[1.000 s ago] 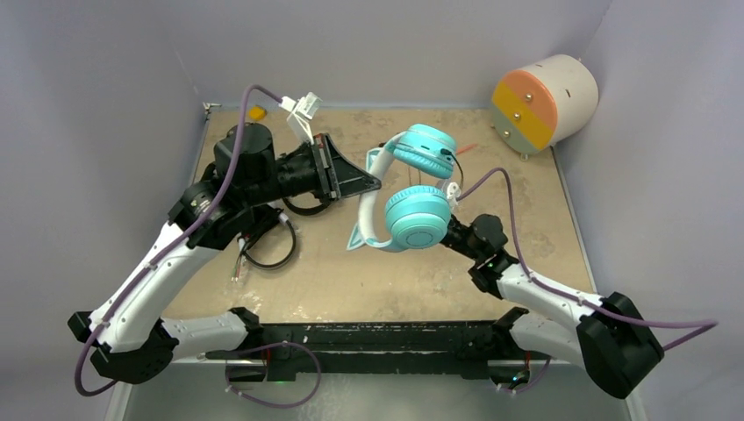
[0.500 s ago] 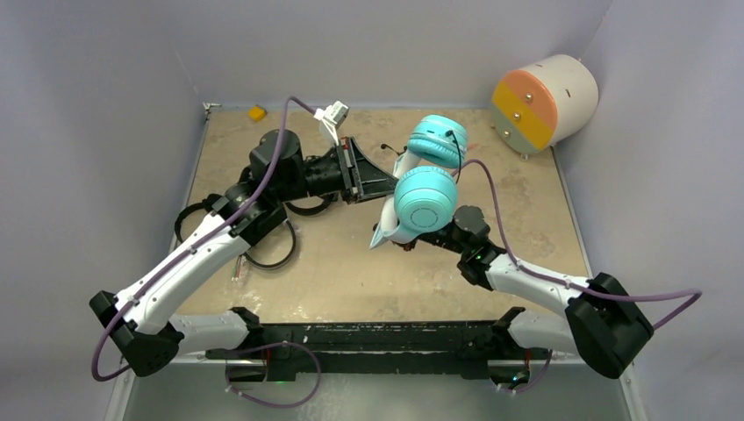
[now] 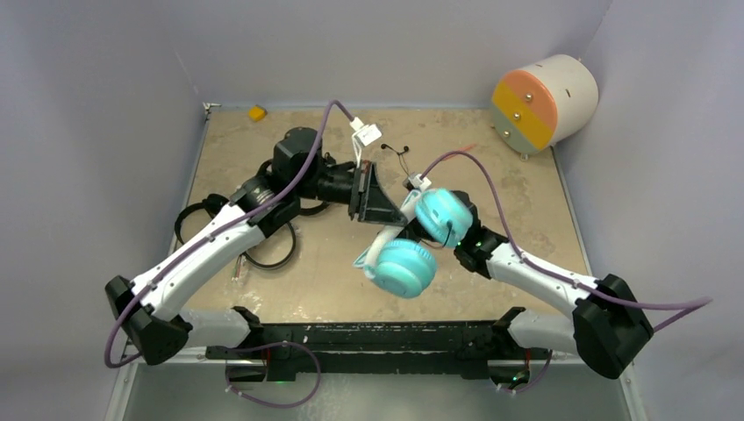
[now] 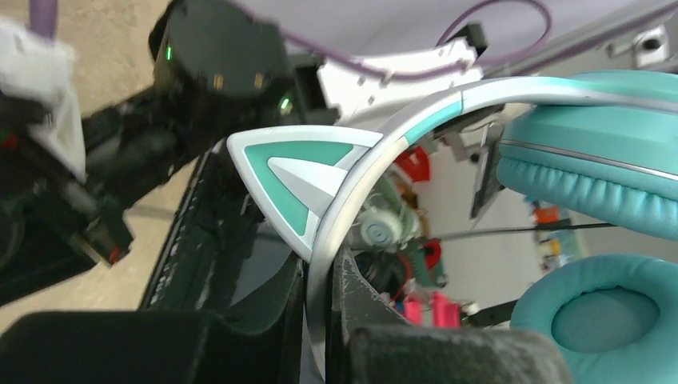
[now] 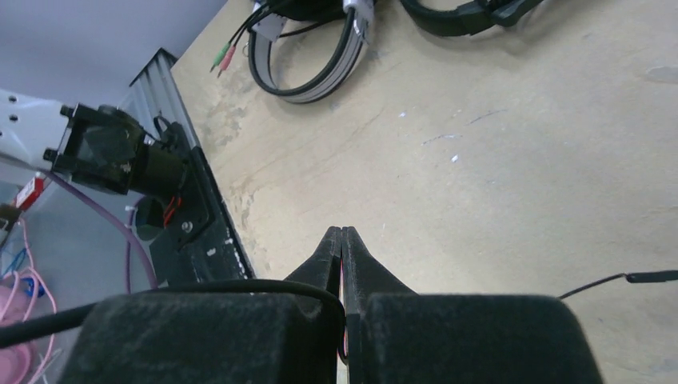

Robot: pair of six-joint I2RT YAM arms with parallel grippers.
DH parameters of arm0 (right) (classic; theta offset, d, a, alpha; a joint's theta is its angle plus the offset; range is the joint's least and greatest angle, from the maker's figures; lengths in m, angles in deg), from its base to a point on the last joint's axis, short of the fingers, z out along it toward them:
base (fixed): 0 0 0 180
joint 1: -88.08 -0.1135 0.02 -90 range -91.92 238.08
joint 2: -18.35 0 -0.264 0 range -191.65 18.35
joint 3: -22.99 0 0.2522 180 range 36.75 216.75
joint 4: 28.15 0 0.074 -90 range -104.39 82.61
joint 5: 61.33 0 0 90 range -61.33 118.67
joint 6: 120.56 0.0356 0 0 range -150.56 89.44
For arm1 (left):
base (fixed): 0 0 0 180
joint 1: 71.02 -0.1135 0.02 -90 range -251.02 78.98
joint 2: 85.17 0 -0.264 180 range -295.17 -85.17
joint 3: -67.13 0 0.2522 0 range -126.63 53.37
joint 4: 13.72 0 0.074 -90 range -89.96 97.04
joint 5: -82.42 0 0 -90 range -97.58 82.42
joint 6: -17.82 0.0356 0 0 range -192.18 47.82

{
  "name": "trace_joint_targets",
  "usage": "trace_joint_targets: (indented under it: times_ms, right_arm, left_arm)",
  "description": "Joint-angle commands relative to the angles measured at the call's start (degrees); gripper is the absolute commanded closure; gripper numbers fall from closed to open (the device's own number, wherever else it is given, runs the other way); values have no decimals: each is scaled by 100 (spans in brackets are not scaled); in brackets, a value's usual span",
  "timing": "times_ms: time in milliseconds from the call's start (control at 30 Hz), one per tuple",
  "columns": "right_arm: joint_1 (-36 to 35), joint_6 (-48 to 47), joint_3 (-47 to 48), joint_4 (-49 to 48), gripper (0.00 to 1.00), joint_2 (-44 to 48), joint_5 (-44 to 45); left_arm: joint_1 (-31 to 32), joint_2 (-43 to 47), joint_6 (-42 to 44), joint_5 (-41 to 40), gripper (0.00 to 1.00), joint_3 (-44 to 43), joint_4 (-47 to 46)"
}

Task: Wrap the headphones
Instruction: Wrap the headphones cable around the headphones.

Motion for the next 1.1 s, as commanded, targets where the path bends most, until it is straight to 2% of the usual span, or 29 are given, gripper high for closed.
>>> trace_joint_targets:
  times_ms: [0, 167, 300, 433, 600, 767, 900, 1067]
  right_arm:
    - [342, -105, 714, 1607, 100, 337, 271]
    - [1065, 92, 1234, 2774, 100, 550, -49]
    - [1261, 87, 1659, 3288, 100, 617, -56]
    - [1303, -3, 2237, 3776, 100, 429, 1]
    - [1312, -34, 2654, 4004, 100, 396, 14]
    - [1312, -90, 2900, 4246, 100, 274, -310]
    - [1312, -78, 3029, 4339, 100, 261, -610]
    - [1312, -27, 3075, 4281, 100, 438, -850]
  left_arm:
    - [11, 926, 1757, 59, 100, 419, 885]
    - [47, 1375, 2782, -243, 100, 1112, 1532]
    - [276, 1387, 3338, -700, 100, 1509, 1923]
    - [1192, 1046, 3965, -2378, 100, 1489, 2546]
    - [1215, 536, 4052, -4455, 100, 1484, 2828]
    - [1215, 248, 3835, -6602, 100, 1431, 2882]
    - [1215, -38, 3398, -8005, 100, 1305, 3076]
    - [1215, -592, 1624, -9943, 100, 835, 4258]
